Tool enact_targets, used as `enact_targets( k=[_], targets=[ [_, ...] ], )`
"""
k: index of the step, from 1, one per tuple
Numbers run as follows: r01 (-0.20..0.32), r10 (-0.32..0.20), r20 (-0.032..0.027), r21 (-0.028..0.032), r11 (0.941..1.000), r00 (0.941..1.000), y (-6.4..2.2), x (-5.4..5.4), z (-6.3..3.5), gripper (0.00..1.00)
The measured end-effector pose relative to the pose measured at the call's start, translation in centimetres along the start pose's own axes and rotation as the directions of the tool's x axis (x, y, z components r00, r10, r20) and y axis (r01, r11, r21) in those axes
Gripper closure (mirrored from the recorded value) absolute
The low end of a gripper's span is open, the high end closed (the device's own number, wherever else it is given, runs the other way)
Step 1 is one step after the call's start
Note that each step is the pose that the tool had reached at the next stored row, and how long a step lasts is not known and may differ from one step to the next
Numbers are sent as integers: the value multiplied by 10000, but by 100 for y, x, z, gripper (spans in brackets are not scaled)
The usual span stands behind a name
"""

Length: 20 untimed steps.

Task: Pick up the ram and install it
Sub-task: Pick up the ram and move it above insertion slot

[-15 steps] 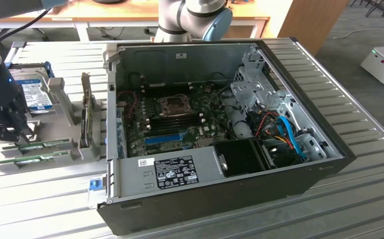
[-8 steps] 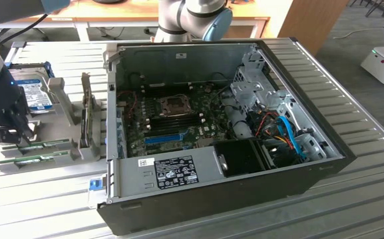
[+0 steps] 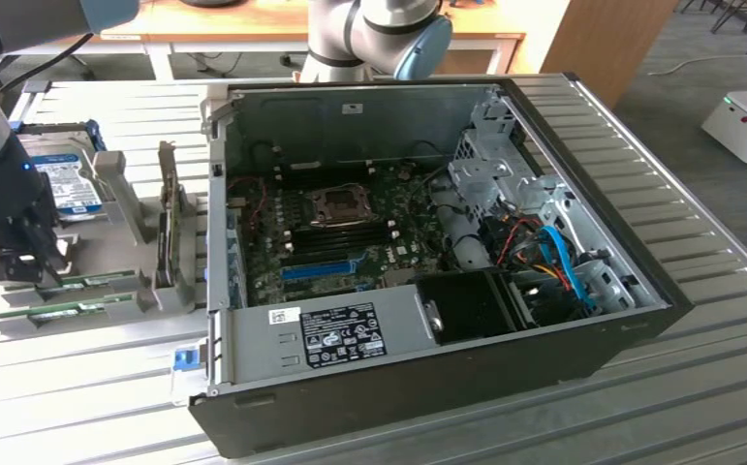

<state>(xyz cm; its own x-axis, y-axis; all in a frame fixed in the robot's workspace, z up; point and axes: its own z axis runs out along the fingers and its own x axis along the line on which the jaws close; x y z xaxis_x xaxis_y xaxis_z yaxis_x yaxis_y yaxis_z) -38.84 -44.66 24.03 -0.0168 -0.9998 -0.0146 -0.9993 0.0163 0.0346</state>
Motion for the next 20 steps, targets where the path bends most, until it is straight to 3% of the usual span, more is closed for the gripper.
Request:
enact_targets(
  k=[20],
  targets=[
    [0, 0, 0, 0, 10000, 10000, -4, 4, 117, 69]
  ],
)
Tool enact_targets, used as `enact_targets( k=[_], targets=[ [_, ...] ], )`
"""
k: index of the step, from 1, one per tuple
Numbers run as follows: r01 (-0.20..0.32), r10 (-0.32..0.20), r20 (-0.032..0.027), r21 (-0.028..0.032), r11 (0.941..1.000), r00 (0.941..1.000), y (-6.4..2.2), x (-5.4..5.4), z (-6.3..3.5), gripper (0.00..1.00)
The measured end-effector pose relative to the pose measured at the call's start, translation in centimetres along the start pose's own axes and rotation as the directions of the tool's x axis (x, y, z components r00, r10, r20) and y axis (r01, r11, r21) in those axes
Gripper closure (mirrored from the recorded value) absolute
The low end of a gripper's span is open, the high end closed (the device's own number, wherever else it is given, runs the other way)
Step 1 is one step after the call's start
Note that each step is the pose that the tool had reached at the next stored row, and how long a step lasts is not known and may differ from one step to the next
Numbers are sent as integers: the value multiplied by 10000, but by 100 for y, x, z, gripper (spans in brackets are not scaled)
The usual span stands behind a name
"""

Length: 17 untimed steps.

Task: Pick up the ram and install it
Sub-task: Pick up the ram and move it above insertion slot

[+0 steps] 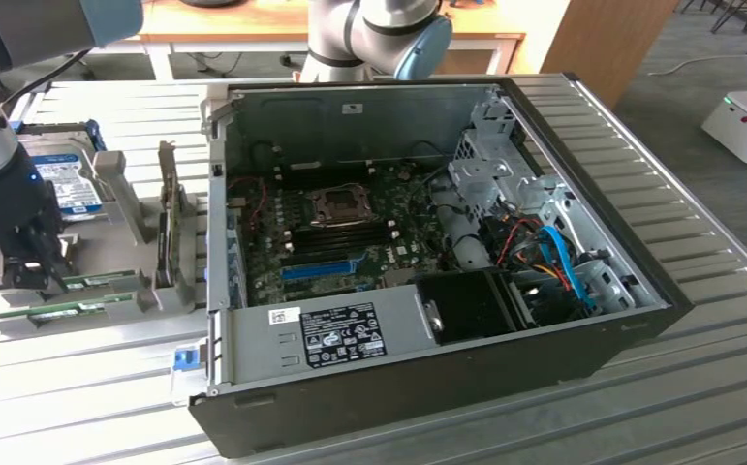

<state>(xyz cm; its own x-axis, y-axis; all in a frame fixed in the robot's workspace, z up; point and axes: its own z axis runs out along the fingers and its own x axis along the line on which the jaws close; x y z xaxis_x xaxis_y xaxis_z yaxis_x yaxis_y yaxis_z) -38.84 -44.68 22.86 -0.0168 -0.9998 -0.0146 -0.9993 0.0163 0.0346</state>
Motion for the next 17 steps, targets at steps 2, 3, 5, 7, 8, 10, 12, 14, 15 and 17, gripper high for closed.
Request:
enact_targets(
  k=[2, 3, 5, 7, 8, 10, 12, 14, 15, 17],
  targets=[
    [0, 0, 0, -1, 10000, 10000, 0, 1, 10, 69],
    [0, 0, -1, -1, 10000, 10000, 0, 1, 14, 69],
    [0, 0, -1, -1, 10000, 10000, -1, 1, 22, 69],
    [-1, 1, 0, 0, 10000, 10000, -1, 2, 30, 69],
    [0, 0, 0, 0, 10000, 10000, -1, 2, 34, 69],
    [0, 0, 0, 0, 10000, 10000, -1, 3, 41, 69],
    [0, 0, 0, 0, 10000, 10000, -2, 3, 50, 69],
    [0, 0, -1, -1, 10000, 10000, -2, 3, 57, 69],
    [0, 0, -1, -2, 10000, 10000, -2, 4, 57, 69],
    [1, -1, 0, -1, 10000, 10000, -2, 4, 59, 69]
  ],
)
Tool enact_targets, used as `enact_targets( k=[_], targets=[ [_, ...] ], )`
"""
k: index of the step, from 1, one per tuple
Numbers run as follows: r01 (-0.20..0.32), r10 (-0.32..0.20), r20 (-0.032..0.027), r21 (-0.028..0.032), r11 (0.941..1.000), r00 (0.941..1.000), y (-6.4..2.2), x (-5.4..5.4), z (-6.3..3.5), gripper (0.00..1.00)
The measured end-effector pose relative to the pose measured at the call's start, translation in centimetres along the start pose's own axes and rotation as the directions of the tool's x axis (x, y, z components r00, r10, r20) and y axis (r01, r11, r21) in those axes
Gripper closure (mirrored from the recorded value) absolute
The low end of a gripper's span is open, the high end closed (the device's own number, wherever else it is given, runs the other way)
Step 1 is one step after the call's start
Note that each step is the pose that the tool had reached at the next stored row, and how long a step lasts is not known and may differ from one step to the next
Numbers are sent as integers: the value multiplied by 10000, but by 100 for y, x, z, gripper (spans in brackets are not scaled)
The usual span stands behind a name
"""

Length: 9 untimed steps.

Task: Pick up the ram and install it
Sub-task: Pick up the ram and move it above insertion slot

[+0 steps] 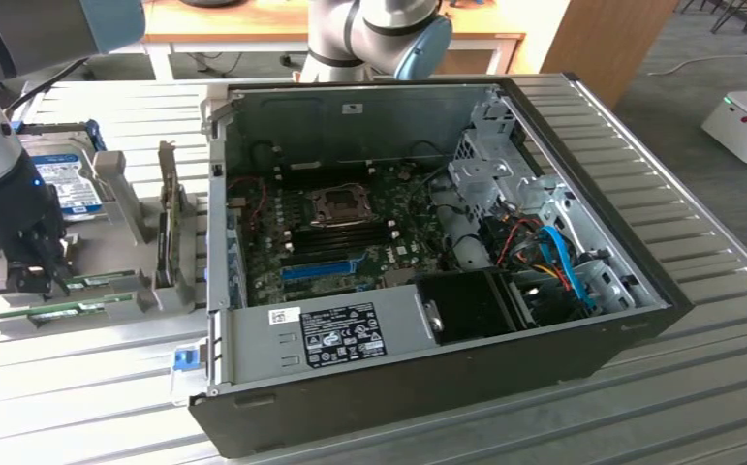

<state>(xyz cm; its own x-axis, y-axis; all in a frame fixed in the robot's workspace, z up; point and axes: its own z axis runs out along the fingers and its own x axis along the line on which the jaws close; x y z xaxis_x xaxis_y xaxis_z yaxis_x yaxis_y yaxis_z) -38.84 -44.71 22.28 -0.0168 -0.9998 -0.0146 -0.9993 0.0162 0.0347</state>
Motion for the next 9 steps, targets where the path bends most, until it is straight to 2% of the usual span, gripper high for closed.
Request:
enact_targets(
  k=[9],
  targets=[
    [0, 0, 0, 0, 10000, 10000, -1, 45, -1, 69]
  ],
)
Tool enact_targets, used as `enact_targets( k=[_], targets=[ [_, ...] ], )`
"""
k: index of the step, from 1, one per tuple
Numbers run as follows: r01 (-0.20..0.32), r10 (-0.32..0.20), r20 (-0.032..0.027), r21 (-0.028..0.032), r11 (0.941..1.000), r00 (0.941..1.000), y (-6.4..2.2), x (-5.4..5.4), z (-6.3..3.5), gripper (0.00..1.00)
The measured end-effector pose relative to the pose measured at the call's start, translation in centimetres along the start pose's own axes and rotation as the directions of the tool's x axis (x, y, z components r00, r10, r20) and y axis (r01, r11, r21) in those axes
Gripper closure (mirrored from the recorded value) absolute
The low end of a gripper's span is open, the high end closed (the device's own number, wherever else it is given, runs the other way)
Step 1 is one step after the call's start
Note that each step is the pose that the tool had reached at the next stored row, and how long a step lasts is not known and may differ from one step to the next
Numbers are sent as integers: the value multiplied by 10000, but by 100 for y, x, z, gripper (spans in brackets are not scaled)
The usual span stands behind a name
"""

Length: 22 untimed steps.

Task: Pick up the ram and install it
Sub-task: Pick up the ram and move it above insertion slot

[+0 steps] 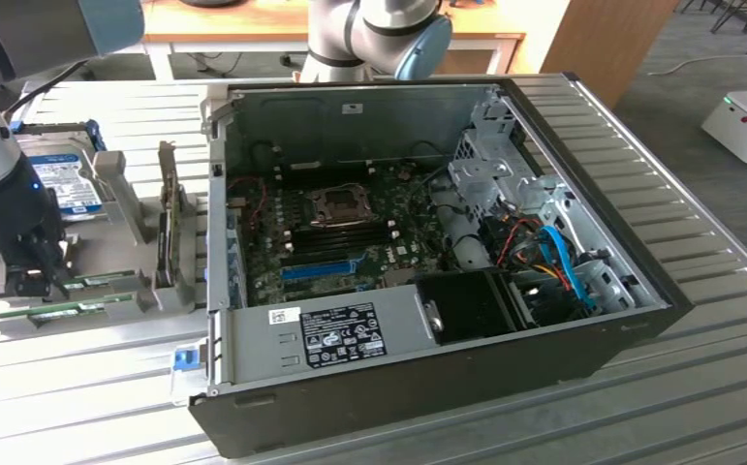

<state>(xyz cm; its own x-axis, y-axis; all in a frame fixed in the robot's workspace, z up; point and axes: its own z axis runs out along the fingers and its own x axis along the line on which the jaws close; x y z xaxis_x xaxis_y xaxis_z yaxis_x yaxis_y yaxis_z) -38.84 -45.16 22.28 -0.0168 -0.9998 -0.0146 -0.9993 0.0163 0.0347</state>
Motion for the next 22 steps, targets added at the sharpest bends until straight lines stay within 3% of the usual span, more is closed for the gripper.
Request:
enact_targets(
  k=[10, 22],
  targets=[
    [2, -2, 0, 0, 10000, 10000, -11, 19, -1, 69],
    [0, 0, 0, 0, 10000, 10000, -169, 57, -6, 69]
  ],
)
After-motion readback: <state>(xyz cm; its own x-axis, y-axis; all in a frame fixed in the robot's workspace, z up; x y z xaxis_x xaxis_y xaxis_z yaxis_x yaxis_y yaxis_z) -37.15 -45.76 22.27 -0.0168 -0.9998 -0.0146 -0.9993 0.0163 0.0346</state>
